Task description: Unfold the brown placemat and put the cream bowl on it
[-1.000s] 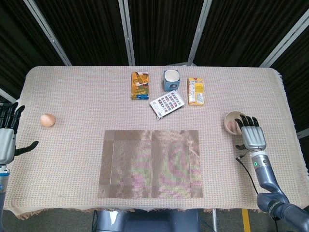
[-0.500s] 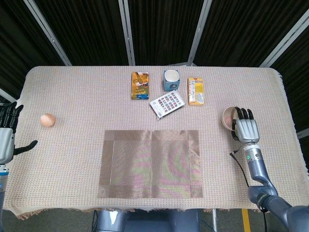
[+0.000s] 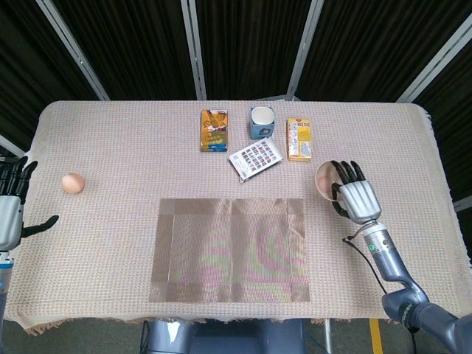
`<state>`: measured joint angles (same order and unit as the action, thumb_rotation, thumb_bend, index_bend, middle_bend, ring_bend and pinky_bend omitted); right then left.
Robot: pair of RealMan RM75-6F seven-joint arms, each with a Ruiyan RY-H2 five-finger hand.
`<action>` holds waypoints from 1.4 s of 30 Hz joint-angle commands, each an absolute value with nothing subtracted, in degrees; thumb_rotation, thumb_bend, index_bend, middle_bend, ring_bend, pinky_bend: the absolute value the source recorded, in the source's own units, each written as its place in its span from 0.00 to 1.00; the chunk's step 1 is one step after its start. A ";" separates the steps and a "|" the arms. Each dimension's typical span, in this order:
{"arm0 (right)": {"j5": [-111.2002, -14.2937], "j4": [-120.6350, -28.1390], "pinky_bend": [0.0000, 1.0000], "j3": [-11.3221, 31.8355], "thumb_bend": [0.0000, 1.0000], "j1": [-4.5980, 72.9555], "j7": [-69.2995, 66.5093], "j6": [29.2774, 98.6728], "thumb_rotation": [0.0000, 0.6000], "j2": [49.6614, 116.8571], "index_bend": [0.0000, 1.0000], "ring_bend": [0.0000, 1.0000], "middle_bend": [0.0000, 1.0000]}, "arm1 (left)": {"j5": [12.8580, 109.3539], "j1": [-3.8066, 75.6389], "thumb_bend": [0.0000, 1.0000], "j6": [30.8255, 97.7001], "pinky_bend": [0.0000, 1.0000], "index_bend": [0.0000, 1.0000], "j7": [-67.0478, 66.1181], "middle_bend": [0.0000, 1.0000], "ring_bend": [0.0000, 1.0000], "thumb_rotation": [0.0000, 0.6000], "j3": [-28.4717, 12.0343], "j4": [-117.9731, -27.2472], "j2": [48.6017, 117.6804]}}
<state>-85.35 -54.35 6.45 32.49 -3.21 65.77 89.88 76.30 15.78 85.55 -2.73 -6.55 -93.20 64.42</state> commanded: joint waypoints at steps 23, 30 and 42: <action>-101.97 -74.35 0.00 1.33 0.40 47.69 8.32 55.27 1.00 93.12 0.78 0.00 0.00 | 75.35 15.48 0.00 82.40 0.00 0.00 -1.99 0.00 0.00 1.00 -7.64 -91.57 65.21; -101.67 -72.55 0.00 1.51 0.39 47.41 11.39 56.26 1.00 95.30 0.74 0.00 0.00 | 75.33 15.26 0.00 82.06 0.00 0.00 -1.05 0.00 0.00 1.00 -7.98 -91.48 65.00; -98.47 -76.28 0.00 2.40 0.00 46.57 16.09 55.81 1.00 93.88 0.00 0.00 0.00 | 76.02 14.88 0.00 81.88 0.00 0.00 -0.45 0.00 0.00 1.00 -8.26 -91.79 64.69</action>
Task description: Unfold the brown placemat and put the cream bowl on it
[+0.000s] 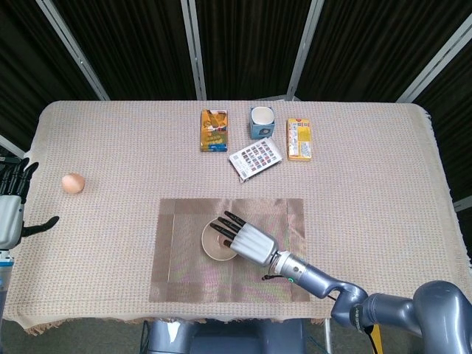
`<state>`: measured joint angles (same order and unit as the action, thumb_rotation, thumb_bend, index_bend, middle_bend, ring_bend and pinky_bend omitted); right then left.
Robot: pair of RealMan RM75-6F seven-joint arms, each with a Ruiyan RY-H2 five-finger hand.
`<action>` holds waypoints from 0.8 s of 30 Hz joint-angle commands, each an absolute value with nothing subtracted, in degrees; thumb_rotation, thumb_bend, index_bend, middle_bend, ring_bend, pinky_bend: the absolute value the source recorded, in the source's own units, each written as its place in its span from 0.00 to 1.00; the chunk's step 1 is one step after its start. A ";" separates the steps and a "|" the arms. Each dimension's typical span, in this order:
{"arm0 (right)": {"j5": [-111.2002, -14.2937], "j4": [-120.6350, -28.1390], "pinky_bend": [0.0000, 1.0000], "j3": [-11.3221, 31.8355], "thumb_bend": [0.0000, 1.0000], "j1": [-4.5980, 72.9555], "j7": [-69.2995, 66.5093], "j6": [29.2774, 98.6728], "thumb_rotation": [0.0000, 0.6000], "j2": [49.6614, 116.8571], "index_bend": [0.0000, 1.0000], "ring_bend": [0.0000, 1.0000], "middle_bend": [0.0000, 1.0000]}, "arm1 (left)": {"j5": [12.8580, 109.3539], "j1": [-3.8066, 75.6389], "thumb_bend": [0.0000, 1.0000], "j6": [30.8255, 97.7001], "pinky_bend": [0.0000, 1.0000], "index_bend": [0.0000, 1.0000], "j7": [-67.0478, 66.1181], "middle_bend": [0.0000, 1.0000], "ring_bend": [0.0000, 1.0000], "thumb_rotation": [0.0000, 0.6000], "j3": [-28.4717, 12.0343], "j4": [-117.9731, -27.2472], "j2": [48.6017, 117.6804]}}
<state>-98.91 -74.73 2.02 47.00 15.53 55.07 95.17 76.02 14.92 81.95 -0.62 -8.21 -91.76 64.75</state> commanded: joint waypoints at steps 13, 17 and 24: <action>-100.39 -91.86 0.00 -0.45 0.00 36.18 19.68 71.80 1.00 71.65 0.00 0.00 0.00 | 79.00 12.80 0.00 85.17 0.00 0.00 0.07 0.00 0.00 1.00 -7.62 -93.38 63.55; -97.56 -92.78 0.00 -0.64 0.00 30.01 15.66 79.90 1.00 65.93 0.00 0.00 0.00 | 80.09 11.31 0.00 88.09 0.00 0.00 -1.61 0.00 0.00 1.00 -7.32 -93.37 63.85; -90.82 -87.57 0.00 0.04 0.00 21.46 8.24 88.83 1.00 63.68 0.00 0.00 0.00 | 81.47 8.96 0.00 91.50 0.00 0.00 -6.16 0.00 0.00 1.00 -5.92 -92.96 64.96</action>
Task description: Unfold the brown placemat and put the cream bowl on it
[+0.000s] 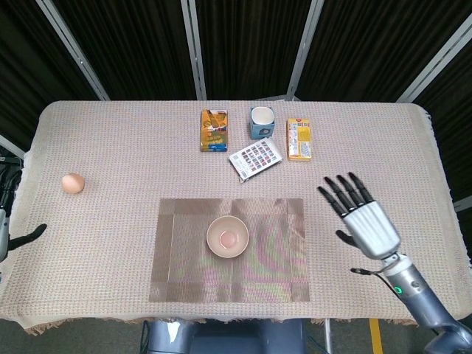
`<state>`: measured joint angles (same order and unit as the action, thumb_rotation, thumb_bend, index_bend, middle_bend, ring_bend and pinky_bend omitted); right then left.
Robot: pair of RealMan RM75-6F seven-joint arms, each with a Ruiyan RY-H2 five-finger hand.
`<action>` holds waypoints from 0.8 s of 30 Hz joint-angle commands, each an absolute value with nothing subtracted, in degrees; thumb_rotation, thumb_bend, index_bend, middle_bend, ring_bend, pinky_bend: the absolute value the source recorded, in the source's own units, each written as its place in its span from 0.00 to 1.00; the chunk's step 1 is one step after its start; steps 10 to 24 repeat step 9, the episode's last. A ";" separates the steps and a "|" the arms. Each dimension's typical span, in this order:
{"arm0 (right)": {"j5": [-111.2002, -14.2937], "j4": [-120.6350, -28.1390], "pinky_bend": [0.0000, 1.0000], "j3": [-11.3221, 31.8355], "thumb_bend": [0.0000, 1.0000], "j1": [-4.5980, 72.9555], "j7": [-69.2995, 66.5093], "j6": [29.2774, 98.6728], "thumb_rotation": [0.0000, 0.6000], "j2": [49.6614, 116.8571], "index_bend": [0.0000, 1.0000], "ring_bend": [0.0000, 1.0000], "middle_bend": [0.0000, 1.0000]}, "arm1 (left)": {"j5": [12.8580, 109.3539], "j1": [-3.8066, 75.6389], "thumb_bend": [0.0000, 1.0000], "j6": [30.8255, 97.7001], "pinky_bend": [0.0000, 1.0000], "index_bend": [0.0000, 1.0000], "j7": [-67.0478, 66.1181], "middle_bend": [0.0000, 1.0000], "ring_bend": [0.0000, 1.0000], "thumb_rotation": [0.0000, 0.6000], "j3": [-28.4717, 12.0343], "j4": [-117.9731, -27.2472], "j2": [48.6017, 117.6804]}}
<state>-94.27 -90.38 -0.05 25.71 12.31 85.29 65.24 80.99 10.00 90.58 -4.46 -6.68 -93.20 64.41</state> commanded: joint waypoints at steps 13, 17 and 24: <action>-86.96 -81.41 0.00 -1.06 0.00 14.07 2.39 93.18 1.00 64.08 0.00 0.00 0.00 | 81.22 7.34 0.00 91.70 0.00 0.00 -7.63 0.00 0.00 1.00 -4.79 -92.46 65.31; -86.96 -81.41 0.00 -1.06 0.00 14.07 2.39 93.18 1.00 64.08 0.00 0.00 0.00 | 81.22 7.34 0.00 91.70 0.00 0.00 -7.63 0.00 0.00 1.00 -4.79 -92.46 65.31; -86.96 -81.41 0.00 -1.06 0.00 14.07 2.39 93.18 1.00 64.08 0.00 0.00 0.00 | 81.22 7.34 0.00 91.70 0.00 0.00 -7.63 0.00 0.00 1.00 -4.79 -92.46 65.31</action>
